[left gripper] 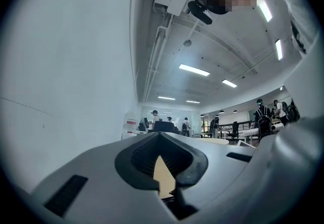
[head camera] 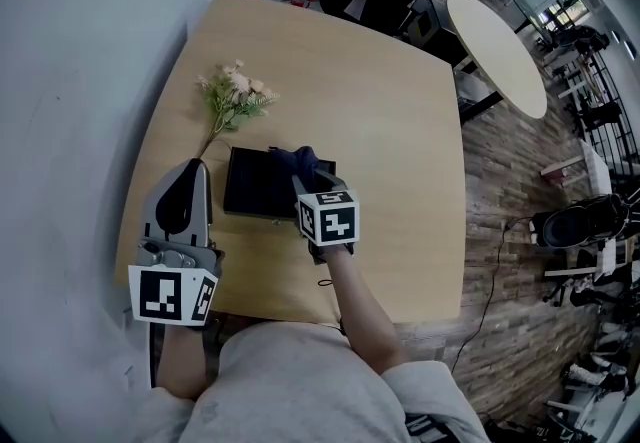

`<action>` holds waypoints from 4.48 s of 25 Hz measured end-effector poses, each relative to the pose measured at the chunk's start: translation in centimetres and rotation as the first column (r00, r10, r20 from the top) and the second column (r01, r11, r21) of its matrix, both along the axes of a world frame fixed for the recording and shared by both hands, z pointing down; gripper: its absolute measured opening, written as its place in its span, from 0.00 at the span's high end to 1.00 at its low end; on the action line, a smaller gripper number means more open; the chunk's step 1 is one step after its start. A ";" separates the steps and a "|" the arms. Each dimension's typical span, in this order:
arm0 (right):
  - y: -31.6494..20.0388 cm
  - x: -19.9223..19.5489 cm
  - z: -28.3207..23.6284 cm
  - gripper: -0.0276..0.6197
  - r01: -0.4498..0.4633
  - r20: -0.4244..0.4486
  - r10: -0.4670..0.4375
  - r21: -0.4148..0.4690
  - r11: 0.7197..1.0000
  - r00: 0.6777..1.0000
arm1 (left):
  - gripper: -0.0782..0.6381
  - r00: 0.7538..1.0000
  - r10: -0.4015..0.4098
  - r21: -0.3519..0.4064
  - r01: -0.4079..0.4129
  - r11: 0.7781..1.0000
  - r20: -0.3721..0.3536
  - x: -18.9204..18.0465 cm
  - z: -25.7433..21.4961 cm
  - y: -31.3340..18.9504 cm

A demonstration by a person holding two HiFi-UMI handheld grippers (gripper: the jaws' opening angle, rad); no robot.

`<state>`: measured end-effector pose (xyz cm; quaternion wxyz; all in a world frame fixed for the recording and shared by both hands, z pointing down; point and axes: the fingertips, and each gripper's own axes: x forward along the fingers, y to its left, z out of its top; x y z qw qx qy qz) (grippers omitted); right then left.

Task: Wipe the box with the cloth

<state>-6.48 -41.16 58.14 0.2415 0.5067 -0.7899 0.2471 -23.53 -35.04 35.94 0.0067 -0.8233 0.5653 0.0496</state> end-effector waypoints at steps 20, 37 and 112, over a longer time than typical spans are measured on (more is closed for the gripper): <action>3.7 -14.1 2.8 0.78 0.230 0.029 -0.229 -0.038 0.972 0.973 | 0.88 0.997 -0.072 -0.018 0.072 0.997 0.003 -3.9 0.8 1.2; 4.3 -5.6 3.3 0.78 0.102 0.009 -0.102 -0.040 0.994 0.995 | 0.88 1.000 0.014 0.007 -0.014 1.000 0.003 0.9 -0.3 1.1; 19.2 13.3 -18.6 0.77 -0.038 0.141 -0.042 0.520 0.853 0.989 | 0.88 0.999 -0.029 0.152 0.023 0.988 0.036 11.5 -7.5 17.4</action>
